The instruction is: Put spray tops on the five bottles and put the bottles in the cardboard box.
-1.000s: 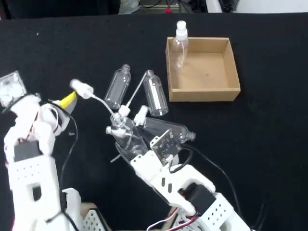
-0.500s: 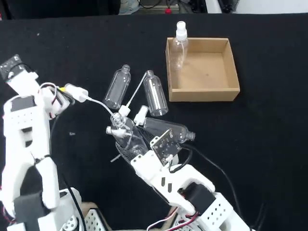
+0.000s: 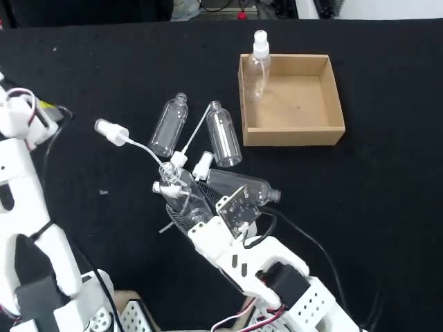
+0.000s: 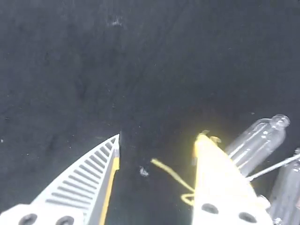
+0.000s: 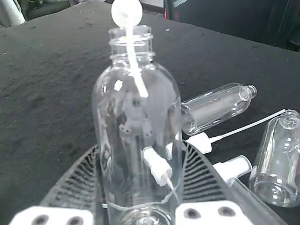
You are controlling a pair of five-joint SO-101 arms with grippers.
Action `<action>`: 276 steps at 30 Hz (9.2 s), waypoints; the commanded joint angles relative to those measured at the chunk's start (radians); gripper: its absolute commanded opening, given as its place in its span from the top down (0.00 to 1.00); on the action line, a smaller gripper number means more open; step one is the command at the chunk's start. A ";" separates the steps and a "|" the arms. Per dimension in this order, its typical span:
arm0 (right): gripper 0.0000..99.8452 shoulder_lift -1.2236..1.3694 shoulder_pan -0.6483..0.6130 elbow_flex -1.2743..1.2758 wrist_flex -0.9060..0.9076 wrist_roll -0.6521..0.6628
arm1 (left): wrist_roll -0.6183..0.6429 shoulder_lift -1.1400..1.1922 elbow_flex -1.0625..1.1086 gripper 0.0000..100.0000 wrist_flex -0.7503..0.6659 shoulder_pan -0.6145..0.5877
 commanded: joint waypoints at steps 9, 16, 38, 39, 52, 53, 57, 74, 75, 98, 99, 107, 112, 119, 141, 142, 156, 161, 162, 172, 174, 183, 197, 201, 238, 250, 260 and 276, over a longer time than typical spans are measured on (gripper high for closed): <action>0.94 -0.068 -0.006 -0.004 -0.026 0.014 | 0.048 0.075 -0.222 0.65 0.221 0.189; 0.94 -0.068 -0.006 -0.004 -0.026 0.014 | 0.164 0.144 -0.213 0.65 0.236 0.268; 0.94 -0.068 -0.006 -0.004 -0.026 0.014 | 0.247 0.190 -0.222 0.70 0.233 0.384; 0.94 -0.068 -0.006 -0.004 -0.026 0.014 | 0.247 0.189 -0.222 0.73 0.233 0.400; 0.94 -0.068 -0.006 -0.004 -0.026 0.014 | 0.245 0.189 -0.246 0.79 0.187 0.443; 0.94 -0.068 -0.006 -0.004 -0.026 0.014 | 0.245 0.189 -0.266 0.79 0.187 0.446; 0.94 -0.068 -0.005 -0.004 -0.026 0.014 | 0.244 0.189 -0.357 0.79 0.226 0.466; 0.94 -0.068 -0.005 -0.004 -0.026 0.014 | 0.245 0.189 -0.478 0.79 0.302 0.377; 0.94 -0.068 -0.005 -0.004 -0.026 0.014 | 0.245 0.189 -0.466 0.79 0.302 0.363; 0.94 -0.068 -0.005 -0.004 -0.026 0.014 | 0.308 0.189 -0.254 0.79 0.279 0.410; 0.94 -0.068 -0.005 -0.004 -0.026 0.014 | 0.308 0.189 -0.268 0.79 0.284 0.409; 0.94 -0.068 -0.005 -0.004 -0.026 0.014 | 0.308 0.199 -0.302 0.79 0.287 0.334; 0.94 -0.068 -0.005 -0.004 -0.026 0.014 | 0.311 0.199 -0.237 0.79 0.279 0.343; 0.94 -0.068 -0.005 -0.004 -0.026 0.014 | 0.373 0.199 -0.229 0.79 0.279 0.378; 0.94 -0.068 -0.005 -0.004 -0.026 0.014 | 0.370 0.227 -0.259 0.79 0.229 0.410; 0.94 -0.068 -0.005 -0.004 -0.026 0.014 | 0.370 0.224 -0.272 0.79 0.229 0.410; 0.94 -0.068 -0.005 -0.004 -0.026 0.014 | 0.365 0.229 -0.283 0.80 0.226 0.420; 0.94 -0.068 -0.005 -0.004 -0.026 0.014 | 0.365 0.224 -0.283 0.92 0.221 0.420; 0.94 -0.068 -0.005 -0.004 -0.026 0.014 | 0.365 0.222 -0.285 0.92 0.221 0.420; 0.94 -0.068 0.028 -0.004 -0.032 0.012 | 0.272 0.221 -0.464 0.92 0.293 0.547; 0.94 -0.068 0.081 -0.007 -0.034 0.009 | 0.265 0.221 -0.489 0.92 0.301 0.599; 0.94 -0.068 0.175 -0.045 -0.026 0.014 | 0.264 0.221 -0.552 0.92 0.247 0.763; 0.94 -0.068 0.180 -0.051 -0.032 0.014 | 0.264 0.221 -0.582 0.92 0.181 0.918; 0.94 -0.068 0.180 -0.051 -0.032 0.008 | 0.242 0.196 -0.559 0.92 0.187 0.917; 0.94 -0.068 0.180 -0.071 -0.031 0.008 | 0.123 -0.387 0.297 0.70 -0.387 0.915; 0.94 -0.068 0.180 -0.071 -0.029 0.008 | 0.107 -0.374 0.128 0.71 -0.388 0.696; 0.94 -0.068 0.180 -0.071 -0.031 0.008 | -0.089 -0.387 0.325 0.71 -0.377 0.704; 0.94 -0.068 0.180 -0.071 -0.031 0.008 | -0.091 -0.387 0.297 0.71 -0.311 0.723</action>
